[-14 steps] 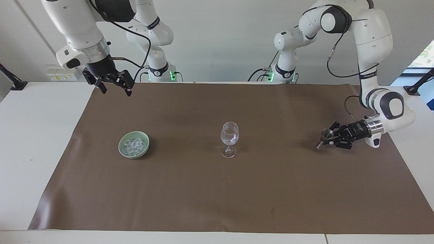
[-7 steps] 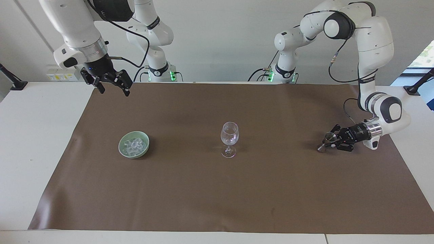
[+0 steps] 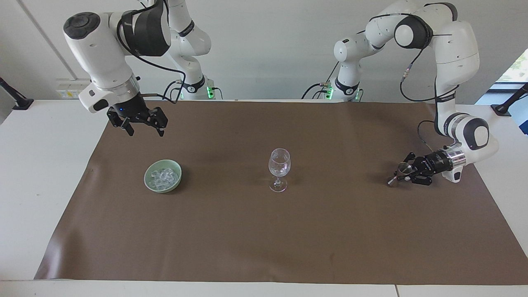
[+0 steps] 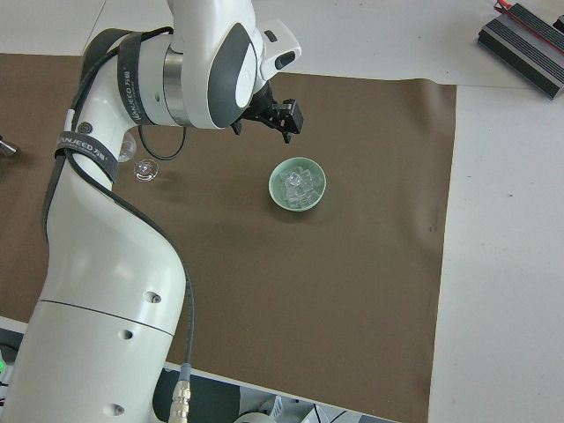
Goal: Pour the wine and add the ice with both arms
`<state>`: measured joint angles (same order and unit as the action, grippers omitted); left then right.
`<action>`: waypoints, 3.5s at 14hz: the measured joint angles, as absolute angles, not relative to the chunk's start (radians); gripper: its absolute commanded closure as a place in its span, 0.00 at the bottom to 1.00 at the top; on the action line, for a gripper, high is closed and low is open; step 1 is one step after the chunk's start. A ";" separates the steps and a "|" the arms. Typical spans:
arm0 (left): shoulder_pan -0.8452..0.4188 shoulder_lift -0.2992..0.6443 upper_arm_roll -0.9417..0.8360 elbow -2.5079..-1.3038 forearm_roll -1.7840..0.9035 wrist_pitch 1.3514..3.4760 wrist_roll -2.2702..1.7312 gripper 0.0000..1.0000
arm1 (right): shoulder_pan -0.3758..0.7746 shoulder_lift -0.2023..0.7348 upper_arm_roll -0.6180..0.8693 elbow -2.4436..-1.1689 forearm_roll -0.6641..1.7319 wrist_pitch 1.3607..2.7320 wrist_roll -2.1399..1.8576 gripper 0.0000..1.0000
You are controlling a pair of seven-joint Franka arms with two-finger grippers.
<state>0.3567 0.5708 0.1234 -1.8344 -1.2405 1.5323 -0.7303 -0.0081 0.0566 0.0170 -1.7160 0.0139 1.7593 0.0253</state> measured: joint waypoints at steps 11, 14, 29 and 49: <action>0.385 0.581 0.152 -1.832 -1.239 1.517 -0.724 0.00 | -0.010 0.106 0.017 -1.986 0.014 2.102 -0.067 0.00; 0.386 0.569 0.183 -1.786 -1.178 1.497 -0.721 0.00 | -0.016 0.130 0.016 -2.003 0.014 2.158 -0.067 0.00; 0.209 0.370 0.197 -1.470 -0.725 1.561 -0.627 0.00 | -0.024 0.204 0.004 -2.046 0.013 2.285 -0.069 0.19; 0.094 0.047 -0.091 -1.468 -0.087 1.635 -0.127 0.00 | -0.037 0.204 0.009 -2.050 -0.021 2.299 -0.066 0.41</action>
<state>0.0941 0.0475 -0.0912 -1.4679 -0.0874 1.6346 -0.1275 -0.0373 0.2039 0.0089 -2.0504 -0.0207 2.2989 -0.0664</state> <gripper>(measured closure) 0.000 0.410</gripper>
